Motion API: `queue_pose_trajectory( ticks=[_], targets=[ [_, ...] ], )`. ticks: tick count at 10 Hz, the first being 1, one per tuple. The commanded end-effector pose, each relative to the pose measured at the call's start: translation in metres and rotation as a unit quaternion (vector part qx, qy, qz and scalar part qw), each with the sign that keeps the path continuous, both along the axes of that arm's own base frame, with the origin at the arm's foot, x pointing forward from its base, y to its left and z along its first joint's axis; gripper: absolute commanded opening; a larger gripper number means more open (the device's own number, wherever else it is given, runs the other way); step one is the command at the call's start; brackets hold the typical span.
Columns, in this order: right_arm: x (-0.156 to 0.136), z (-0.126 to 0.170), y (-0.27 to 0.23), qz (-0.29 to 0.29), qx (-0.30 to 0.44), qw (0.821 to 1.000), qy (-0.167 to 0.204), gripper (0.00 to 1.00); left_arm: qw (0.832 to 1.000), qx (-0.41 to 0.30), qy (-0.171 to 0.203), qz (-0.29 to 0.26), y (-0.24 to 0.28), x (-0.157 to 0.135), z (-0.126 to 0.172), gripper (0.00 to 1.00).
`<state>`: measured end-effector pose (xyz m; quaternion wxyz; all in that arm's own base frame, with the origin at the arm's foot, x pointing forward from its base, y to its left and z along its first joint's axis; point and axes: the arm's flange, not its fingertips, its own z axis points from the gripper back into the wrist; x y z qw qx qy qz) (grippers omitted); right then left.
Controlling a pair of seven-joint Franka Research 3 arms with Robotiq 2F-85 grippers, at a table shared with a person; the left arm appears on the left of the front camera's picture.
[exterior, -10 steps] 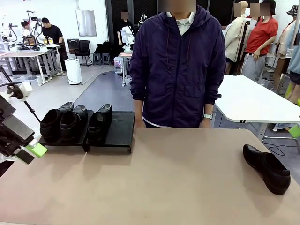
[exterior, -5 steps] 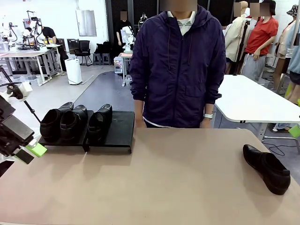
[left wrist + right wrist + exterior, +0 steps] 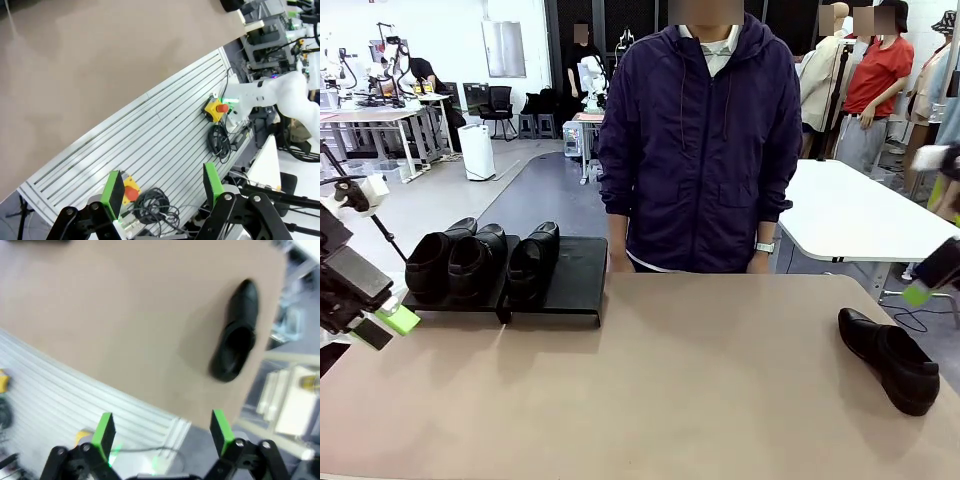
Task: Organize the shoes by placing them on the stand.
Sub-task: Pick up one Shoe and place it in the middle of the table.
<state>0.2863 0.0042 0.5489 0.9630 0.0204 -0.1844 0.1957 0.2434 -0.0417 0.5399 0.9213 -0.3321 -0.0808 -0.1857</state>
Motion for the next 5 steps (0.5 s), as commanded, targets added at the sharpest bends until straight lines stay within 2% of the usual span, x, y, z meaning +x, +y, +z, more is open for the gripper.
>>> queue_pose_trajectory(
  ticks=[1,3,4,5],
  targets=[
    [0.035,-0.06,-0.014,-0.043,-0.074,0.994,-0.065,1.0,1.0,-0.01,0.005,-0.002,0.001,0.0,0.0,0.82],
    [0.051,-0.093,-0.024,-0.034,-0.11,0.99,-0.081,1.0,1.0,-0.01,0.005,-0.002,0.001,0.0,0.0,0.82],
    [0.053,-0.092,-0.024,-0.016,-0.076,0.996,-0.047,1.0,1.0,-0.01,0.005,-0.002,0.001,0.0,0.0,0.82],
    [0.068,-0.036,-0.012,-0.006,-0.093,0.993,-0.073,1.0,1.0,-0.01,0.005,-0.002,0.001,0.0,0.0,0.82]
  ],
)
